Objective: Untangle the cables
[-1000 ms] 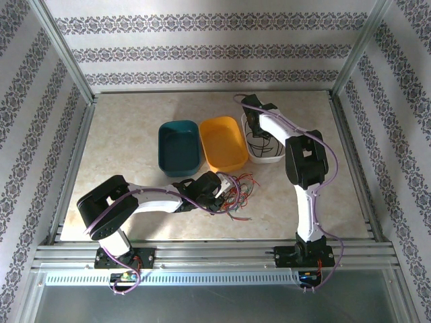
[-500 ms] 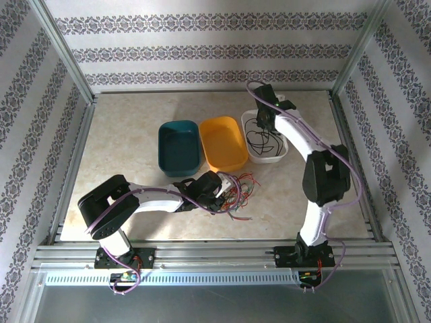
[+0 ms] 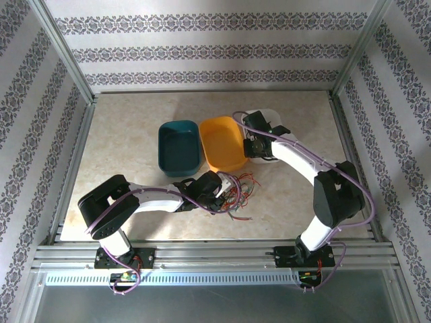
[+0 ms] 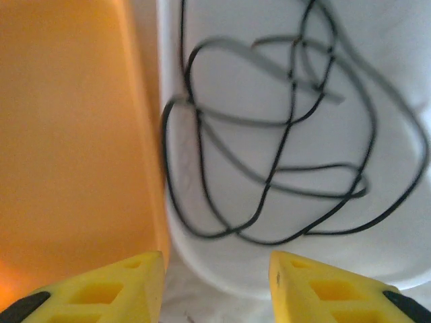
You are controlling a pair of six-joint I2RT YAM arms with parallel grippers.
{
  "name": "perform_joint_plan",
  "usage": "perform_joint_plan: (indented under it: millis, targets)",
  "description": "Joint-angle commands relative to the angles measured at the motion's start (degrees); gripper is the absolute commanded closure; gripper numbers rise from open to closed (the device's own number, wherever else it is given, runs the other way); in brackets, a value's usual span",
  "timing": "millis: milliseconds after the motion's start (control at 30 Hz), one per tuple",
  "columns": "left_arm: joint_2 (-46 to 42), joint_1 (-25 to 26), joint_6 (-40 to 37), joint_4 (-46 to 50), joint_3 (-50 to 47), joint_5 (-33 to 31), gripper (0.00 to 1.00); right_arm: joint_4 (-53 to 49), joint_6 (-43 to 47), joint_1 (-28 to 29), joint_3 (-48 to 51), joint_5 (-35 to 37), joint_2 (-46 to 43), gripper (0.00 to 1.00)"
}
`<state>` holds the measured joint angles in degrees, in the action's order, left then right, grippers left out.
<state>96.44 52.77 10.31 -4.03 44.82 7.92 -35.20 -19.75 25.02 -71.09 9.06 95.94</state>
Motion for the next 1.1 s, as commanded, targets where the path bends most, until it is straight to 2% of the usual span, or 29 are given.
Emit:
perform_joint_plan:
  millis: [0,100,267,433,567,633,800,933,1067]
  targets:
    - [2.4,-0.3,0.2,4.9,-1.0,-0.7,1.00,3.2,-0.1,-0.9,0.1,-0.5,2.0,0.65]
    - [2.5,-0.3,0.3,5.3,-0.7,-0.8,1.00,4.1,-1.6,-2.2,-1.6,0.1,4.3,0.72]
    - [2.4,-0.3,1.0,5.3,-1.0,-1.3,1.00,4.6,-2.9,-5.1,-5.6,-1.5,8.9,0.74]
    - [2.3,-0.3,1.4,5.3,-1.1,-1.5,1.00,3.7,-6.5,-8.3,-8.0,0.5,11.3,0.84]
    - [2.3,-0.3,1.4,5.0,-1.2,-1.6,1.00,3.4,-7.7,-9.0,-7.7,-0.7,9.9,0.84]
    - [2.3,-0.3,1.4,4.9,-1.2,-1.5,1.00,4.1,-7.3,-8.7,-5.7,-2.5,7.2,0.81]
    - [1.8,-0.3,1.6,4.0,-2.1,-1.7,1.00,5.1,-5.9,-6.3,4.0,-3.3,-5.4,0.63]
    - [1.2,-0.3,1.6,2.5,-2.9,-1.6,1.00,5.9,-5.7,-4.4,13.4,-7.2,-17.1,0.59]
    - [-1.5,-0.3,2.2,-2.9,-5.9,-1.1,1.00,6.8,-2.8,-1.6,20.3,-17.1,-25.3,0.61]
